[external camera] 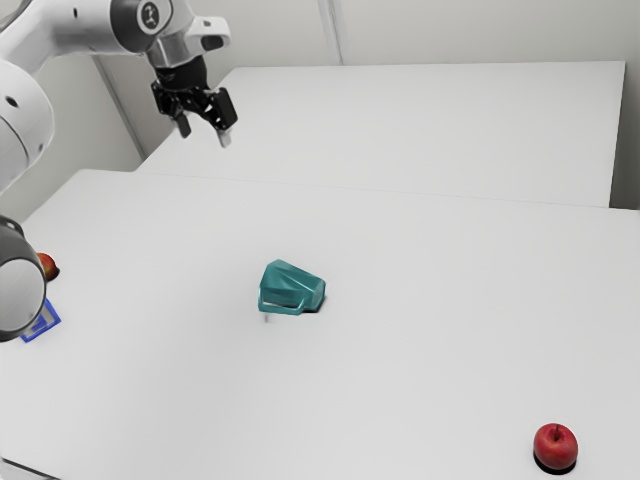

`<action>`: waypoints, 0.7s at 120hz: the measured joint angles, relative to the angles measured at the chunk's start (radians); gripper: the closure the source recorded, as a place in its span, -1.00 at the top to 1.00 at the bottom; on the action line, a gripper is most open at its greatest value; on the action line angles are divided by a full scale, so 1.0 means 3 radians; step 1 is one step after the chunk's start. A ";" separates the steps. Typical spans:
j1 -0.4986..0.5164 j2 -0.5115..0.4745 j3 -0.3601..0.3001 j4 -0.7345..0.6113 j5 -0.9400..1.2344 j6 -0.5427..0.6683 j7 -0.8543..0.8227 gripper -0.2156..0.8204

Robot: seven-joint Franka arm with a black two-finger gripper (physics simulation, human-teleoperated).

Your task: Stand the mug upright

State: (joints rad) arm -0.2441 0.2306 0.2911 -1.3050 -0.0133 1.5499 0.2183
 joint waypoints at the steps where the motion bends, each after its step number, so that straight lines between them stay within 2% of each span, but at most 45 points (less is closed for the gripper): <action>1: 0.0000 0.0000 -0.0001 0.0000 -0.0003 0.0000 0.0001 0.58; 33: 0.0061 0.0035 0.0066 -0.0087 -0.0158 0.0015 0.0010 0.58; 84: 0.0032 0.0017 0.0092 -0.1245 -0.0269 0.0766 0.0088 0.58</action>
State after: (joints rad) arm -0.2344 0.2356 0.3187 -1.6786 -0.0941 1.7797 0.2446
